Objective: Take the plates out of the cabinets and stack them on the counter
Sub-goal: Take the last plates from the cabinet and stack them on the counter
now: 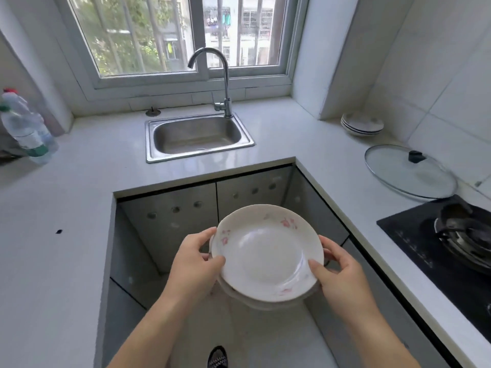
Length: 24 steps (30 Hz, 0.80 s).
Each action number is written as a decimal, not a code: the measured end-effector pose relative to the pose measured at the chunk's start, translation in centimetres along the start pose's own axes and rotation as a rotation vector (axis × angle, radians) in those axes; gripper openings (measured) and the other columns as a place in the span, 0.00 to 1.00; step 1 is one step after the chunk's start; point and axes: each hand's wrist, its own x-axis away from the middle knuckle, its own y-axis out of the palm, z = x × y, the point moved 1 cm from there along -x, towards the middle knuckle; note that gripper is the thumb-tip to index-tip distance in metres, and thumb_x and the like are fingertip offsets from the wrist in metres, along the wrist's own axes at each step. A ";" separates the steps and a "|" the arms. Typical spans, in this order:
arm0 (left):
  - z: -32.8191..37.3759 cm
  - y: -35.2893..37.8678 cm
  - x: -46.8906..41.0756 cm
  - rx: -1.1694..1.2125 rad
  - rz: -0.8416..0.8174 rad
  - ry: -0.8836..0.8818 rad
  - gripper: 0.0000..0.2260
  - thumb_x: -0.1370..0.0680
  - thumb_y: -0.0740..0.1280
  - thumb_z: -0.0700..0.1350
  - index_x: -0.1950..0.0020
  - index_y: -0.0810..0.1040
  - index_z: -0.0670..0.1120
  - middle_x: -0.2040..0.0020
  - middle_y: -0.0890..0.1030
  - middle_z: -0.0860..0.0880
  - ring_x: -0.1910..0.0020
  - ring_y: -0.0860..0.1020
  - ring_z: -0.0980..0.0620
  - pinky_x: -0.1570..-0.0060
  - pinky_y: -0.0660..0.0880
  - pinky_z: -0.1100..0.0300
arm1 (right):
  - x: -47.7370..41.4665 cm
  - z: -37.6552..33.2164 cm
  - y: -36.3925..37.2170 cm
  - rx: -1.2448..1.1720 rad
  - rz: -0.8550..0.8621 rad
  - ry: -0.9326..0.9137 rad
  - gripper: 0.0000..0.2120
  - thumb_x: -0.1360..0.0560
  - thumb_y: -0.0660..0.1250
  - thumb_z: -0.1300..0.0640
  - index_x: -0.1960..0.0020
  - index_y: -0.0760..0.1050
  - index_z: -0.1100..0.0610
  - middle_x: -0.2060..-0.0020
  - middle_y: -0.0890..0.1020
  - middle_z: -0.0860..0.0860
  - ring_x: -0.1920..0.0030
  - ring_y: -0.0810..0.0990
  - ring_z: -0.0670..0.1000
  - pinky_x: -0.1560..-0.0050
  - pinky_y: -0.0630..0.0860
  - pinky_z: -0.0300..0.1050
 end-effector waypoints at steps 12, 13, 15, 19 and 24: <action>5.6 2.9 -16.7 -0.068 -0.207 0.033 0.27 0.30 0.67 0.36 0.35 0.71 0.56 0.42 0.77 0.52 0.55 0.81 0.55 0.54 0.79 0.57 | -12.5 -4.1 2.1 -0.067 0.179 0.036 0.21 0.25 0.65 0.66 0.36 0.73 0.49 0.46 0.80 0.46 0.60 0.82 0.39 0.53 0.81 0.47; 5.9 3.7 -17.8 -0.076 -0.230 0.025 0.27 0.30 0.67 0.36 0.35 0.71 0.57 0.42 0.77 0.51 0.56 0.81 0.55 0.54 0.79 0.57 | -13.4 -4.3 1.8 -0.072 0.190 0.042 0.21 0.25 0.65 0.66 0.36 0.73 0.49 0.46 0.79 0.46 0.61 0.82 0.38 0.55 0.81 0.45; 6.6 5.4 -20.1 -0.088 -0.267 0.011 0.28 0.31 0.67 0.36 0.35 0.71 0.58 0.43 0.78 0.48 0.56 0.82 0.54 0.54 0.80 0.56 | -15.7 -4.3 0.9 -0.084 0.220 0.053 0.21 0.25 0.64 0.67 0.37 0.73 0.48 0.47 0.79 0.43 0.61 0.81 0.36 0.58 0.80 0.41; 8.9 9.9 -25.2 -0.100 -0.337 0.009 0.28 0.34 0.67 0.40 0.35 0.70 0.59 0.43 0.79 0.46 0.57 0.83 0.52 0.51 0.80 0.52 | -21.6 -4.5 -1.3 -0.085 0.279 0.055 0.21 0.26 0.65 0.66 0.38 0.74 0.47 0.48 0.79 0.41 0.57 0.81 0.38 0.59 0.76 0.36; 13.5 17.1 -32.1 -0.111 -0.393 0.051 0.28 0.36 0.66 0.42 0.36 0.73 0.58 0.41 0.76 0.51 0.57 0.83 0.54 0.51 0.80 0.50 | -29.9 -5.7 -5.6 -0.088 0.328 0.092 0.20 0.25 0.66 0.64 0.39 0.74 0.43 0.47 0.78 0.40 0.54 0.81 0.46 0.54 0.80 0.46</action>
